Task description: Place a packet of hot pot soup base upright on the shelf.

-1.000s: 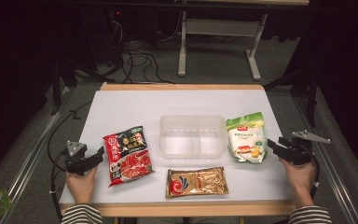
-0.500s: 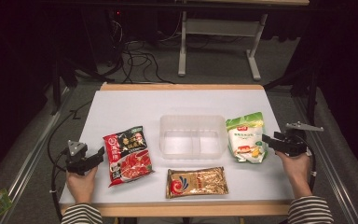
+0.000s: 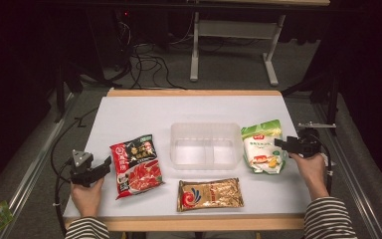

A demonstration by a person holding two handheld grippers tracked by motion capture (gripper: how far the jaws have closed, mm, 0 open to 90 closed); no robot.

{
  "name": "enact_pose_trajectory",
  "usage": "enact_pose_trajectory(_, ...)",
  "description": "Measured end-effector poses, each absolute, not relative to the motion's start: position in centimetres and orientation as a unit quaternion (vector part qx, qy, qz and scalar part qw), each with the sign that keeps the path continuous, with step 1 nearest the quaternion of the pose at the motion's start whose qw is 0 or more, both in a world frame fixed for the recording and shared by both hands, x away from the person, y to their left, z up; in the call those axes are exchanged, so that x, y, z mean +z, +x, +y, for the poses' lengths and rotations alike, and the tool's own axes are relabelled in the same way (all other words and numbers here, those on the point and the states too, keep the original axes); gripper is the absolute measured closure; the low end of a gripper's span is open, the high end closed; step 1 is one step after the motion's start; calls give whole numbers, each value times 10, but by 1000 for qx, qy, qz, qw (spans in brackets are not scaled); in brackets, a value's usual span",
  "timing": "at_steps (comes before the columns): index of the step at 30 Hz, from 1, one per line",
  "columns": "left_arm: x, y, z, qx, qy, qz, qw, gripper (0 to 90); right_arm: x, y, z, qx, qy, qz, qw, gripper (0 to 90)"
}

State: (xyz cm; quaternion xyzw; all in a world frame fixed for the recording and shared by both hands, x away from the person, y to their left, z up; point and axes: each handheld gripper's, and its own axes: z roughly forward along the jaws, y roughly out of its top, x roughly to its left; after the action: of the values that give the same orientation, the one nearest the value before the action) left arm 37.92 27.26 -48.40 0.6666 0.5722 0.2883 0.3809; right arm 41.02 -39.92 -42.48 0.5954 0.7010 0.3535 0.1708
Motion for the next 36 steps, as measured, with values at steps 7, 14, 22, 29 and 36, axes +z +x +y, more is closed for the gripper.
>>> enact_pose_trajectory(7, -484, 380, 273, 286, 670, 571, 378, 311, -424, 425, -399, 344, 601, 705, 152, 352)
enact_pose_trajectory(14, -484, 380, 273, 283, 672, 571, 378, 309, -428, 438, -395, 333, 605, 711, 131, 346)
enact_pose_trajectory(22, -484, 380, 272, 288, 672, 569, 377, 309, -435, 449, -399, 327, 613, 712, 105, 343)
enact_pose_trajectory(29, -484, 379, 272, 289, 672, 569, 376, 310, -444, 456, -395, 338, 606, 716, 71, 356)
enact_pose_trajectory(36, -484, 379, 272, 289, 671, 569, 376, 310, -443, 454, -385, 335, 586, 737, 41, 428)
